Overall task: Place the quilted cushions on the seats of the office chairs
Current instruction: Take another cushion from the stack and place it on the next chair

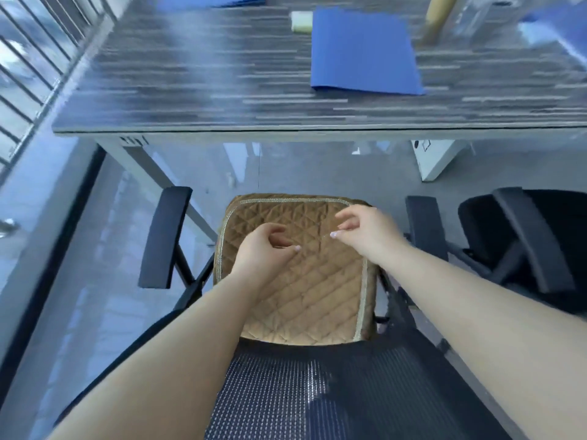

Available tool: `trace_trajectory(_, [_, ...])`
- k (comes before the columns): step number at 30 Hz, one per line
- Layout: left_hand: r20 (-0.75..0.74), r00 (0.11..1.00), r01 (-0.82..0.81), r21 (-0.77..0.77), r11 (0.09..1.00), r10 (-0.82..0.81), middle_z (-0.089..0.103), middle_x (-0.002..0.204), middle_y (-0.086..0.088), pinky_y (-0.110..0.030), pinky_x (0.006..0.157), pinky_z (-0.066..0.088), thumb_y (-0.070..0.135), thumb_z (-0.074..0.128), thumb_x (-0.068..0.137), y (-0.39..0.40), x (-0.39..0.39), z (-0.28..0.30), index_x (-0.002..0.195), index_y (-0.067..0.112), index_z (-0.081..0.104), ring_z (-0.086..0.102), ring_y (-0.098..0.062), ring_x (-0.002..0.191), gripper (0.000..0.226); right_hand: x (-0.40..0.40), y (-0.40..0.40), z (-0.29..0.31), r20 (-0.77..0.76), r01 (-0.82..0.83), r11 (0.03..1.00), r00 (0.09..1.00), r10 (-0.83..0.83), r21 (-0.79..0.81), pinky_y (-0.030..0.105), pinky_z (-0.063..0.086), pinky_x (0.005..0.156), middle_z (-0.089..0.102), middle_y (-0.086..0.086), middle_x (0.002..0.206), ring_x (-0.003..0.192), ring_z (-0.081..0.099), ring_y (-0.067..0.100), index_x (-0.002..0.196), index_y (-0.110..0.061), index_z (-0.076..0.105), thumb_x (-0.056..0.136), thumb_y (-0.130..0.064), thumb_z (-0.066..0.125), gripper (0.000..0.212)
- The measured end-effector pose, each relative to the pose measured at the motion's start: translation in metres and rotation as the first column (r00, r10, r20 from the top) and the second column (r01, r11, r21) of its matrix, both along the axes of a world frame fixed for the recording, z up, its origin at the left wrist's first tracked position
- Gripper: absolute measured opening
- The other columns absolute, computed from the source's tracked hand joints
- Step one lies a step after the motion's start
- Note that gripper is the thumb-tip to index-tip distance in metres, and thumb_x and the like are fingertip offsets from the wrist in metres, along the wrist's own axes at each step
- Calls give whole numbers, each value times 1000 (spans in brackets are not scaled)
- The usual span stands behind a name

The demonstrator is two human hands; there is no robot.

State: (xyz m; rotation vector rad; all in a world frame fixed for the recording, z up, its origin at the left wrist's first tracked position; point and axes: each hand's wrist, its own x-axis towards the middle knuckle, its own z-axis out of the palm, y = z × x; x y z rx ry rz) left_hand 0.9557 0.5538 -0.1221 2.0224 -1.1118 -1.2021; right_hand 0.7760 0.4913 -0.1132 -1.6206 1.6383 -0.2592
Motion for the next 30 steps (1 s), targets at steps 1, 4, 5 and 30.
trace_trajectory(1, [-4,1000,14,-22,1000,-14,71,97,7,-27,73,53,23,74,79,8,-5,19,120,19,59,64,-5,77,44,-6,11,17,31,33,999,999,-33,-24,23,41,69,66,-8,96,98,62,13,113,-23,64,80,-28,73,35])
trace_trajectory(4, [-21,999,31,-58,998,-32,68,96,5,-19,51,41,24,75,80,32,-24,67,118,18,61,55,-4,62,41,-25,47,63,103,68,996,993,-63,-48,25,43,75,69,-5,102,98,62,14,114,-21,64,80,-31,73,36])
trace_trajectory(5, [-13,999,42,-66,997,-43,67,97,5,-17,48,40,24,75,80,41,-31,82,118,18,61,55,-4,63,41,-33,59,78,119,84,995,990,-76,-57,27,46,80,70,-4,103,100,63,15,114,-21,64,80,-32,74,37])
trace_trajectory(30, [-149,922,337,-143,931,-357,67,100,5,-24,78,53,27,73,82,121,-468,195,120,19,61,62,-10,90,41,-488,215,198,185,429,897,895,-406,-105,24,40,80,68,-5,111,102,57,12,121,-20,61,83,-35,69,41])
